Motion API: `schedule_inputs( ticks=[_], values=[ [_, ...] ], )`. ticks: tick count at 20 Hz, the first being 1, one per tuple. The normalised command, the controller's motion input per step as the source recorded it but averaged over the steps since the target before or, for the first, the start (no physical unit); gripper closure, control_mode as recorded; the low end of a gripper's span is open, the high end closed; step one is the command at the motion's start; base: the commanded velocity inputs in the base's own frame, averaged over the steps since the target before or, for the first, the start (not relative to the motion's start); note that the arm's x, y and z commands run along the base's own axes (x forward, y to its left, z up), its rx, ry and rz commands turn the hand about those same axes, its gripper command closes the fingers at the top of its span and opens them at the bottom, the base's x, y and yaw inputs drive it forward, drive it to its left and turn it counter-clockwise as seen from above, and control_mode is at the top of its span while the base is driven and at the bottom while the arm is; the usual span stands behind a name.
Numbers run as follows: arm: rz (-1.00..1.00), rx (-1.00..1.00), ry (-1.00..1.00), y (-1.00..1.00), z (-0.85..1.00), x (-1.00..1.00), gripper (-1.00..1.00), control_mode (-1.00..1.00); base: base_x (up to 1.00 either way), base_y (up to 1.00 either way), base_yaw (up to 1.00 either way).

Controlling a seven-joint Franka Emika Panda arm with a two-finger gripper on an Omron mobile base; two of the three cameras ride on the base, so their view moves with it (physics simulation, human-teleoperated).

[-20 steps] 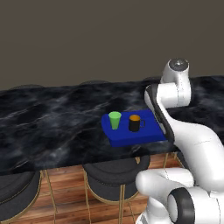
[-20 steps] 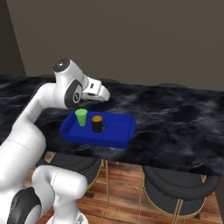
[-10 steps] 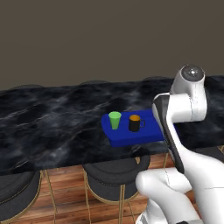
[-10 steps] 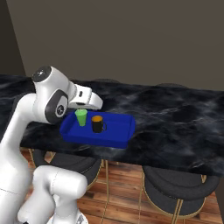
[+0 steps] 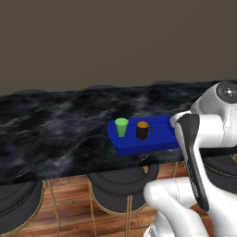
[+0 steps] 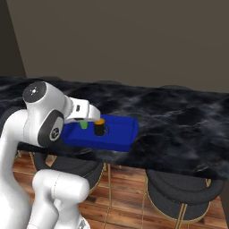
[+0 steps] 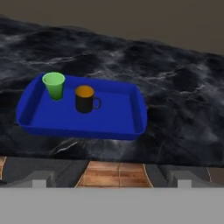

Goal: There is a tray on the dining counter. Grab the cup, mug, and pitcher and place them on the tray. The pitcher may be placed next to the tray if it cannot fit the tray.

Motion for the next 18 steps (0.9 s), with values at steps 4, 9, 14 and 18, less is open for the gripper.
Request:
schedule_inputs(
  ticks=[4,9,14,18],
  values=[
    [0.00,0.00,0.00,0.37,0.17,-0.10,-1.00,-1.00,0.00,0.00,0.00],
    [0.00,0.05,0.00,0.28,0.19,-0.08,-1.00,-1.00,0.00,0.00,0.00],
    [0.00,0.12,0.00,0.05,0.09,-0.04,-1.00,-1.00,0.00,0.00,0.00],
    [0.00,0.16,0.00,0.00,0.07,-0.01,-1.00,-1.00,0.00,0.00,0.00]
  ],
)
